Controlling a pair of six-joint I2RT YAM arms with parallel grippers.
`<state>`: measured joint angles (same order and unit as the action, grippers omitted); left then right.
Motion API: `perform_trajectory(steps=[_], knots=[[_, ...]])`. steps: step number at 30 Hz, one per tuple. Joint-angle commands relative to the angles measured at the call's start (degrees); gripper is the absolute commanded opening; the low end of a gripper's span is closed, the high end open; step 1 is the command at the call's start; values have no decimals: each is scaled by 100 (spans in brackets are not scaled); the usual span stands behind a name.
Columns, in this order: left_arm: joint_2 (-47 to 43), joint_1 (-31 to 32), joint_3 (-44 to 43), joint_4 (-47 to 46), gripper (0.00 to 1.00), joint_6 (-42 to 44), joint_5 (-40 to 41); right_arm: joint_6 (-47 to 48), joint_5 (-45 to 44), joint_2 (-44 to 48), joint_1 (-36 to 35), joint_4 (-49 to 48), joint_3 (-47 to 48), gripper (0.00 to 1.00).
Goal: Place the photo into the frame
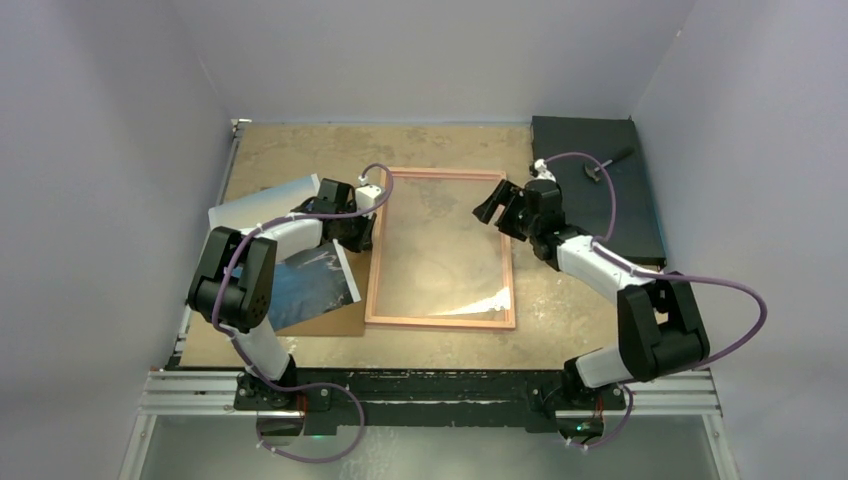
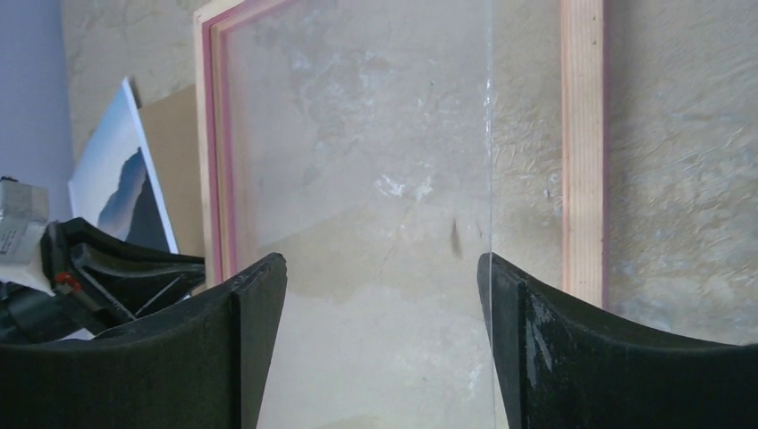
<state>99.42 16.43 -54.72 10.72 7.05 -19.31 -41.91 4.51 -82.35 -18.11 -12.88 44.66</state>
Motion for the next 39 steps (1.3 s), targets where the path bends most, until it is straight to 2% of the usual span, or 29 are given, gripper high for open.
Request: perform_trajectory(steps=[1, 14, 18, 21, 39], knots=[[165, 114, 184, 130, 9, -32, -45, 511, -440, -249, -76, 663, 495, 83], [186, 109, 190, 123, 8, -28, -37, 978, -1022, -1075, -446, 1277, 1271, 90], [188, 106, 193, 105, 8, -32, -32, 1124, -1377, -1344, -590, 1741, 1684, 92], [194, 108, 206, 98, 8, -20, -30, 1179, -1565, -1408, -681, 1854, 1819, 98], [160, 109, 261, 95, 7, 9, -11, 1395, -2148, -1411, -923, 2050, 2028, 99]])
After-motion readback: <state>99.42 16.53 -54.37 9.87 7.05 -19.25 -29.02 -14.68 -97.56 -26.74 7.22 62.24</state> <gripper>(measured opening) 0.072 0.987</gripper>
